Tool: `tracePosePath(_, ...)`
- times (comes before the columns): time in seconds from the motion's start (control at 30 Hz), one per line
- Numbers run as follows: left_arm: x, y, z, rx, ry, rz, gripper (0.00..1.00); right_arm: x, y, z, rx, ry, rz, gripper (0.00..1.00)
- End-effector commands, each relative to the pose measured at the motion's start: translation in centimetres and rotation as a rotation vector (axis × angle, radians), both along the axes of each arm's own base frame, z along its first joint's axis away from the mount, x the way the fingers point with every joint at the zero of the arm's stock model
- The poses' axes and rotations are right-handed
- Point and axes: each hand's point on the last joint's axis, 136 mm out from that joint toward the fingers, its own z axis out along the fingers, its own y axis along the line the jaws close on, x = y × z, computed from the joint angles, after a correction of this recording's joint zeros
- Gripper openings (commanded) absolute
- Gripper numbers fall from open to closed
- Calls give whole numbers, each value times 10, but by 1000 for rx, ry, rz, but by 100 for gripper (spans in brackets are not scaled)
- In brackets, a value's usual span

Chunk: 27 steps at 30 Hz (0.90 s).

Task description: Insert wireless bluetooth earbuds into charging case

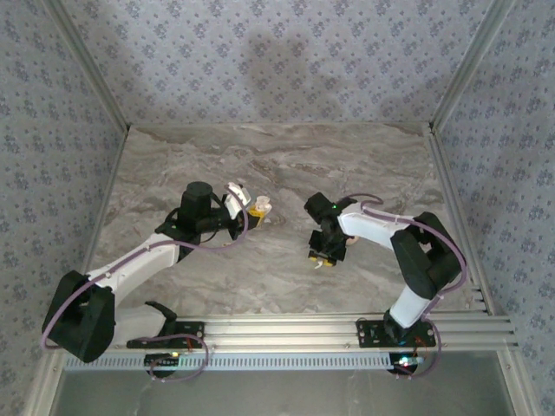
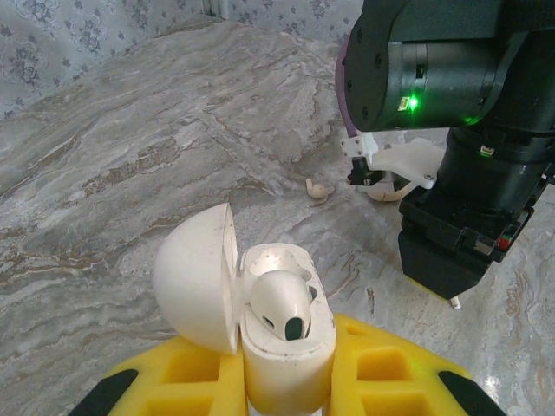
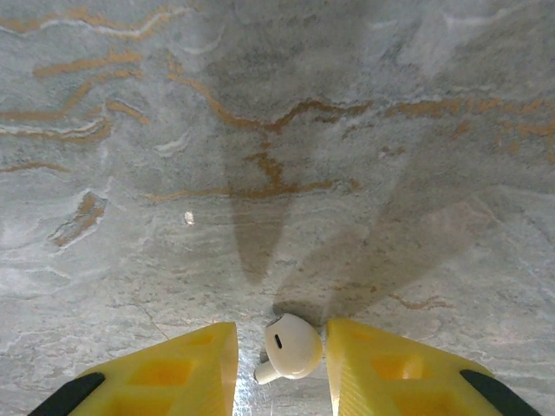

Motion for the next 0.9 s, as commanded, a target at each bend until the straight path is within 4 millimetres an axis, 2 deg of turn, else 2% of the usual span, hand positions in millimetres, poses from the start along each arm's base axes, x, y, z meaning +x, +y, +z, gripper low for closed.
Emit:
tracePosePath(0.0,3,-3,14,-24,-33,-21,17,-4,-1,-3,-22,22,-10,35)
tracePosePath(0.23,2,-4,13,-22,-30,-22,16,-6,-3,-5,-35,21,-5,32)
tracePosePath(0.63,2,-4,10,-19,-23,-23,17,-3,-13,6,-65,-41,8,24)
tracePosePath(0.87,1,-7,5,-15,-10,-32,17,10,-18,23,-68,-162,18,23)
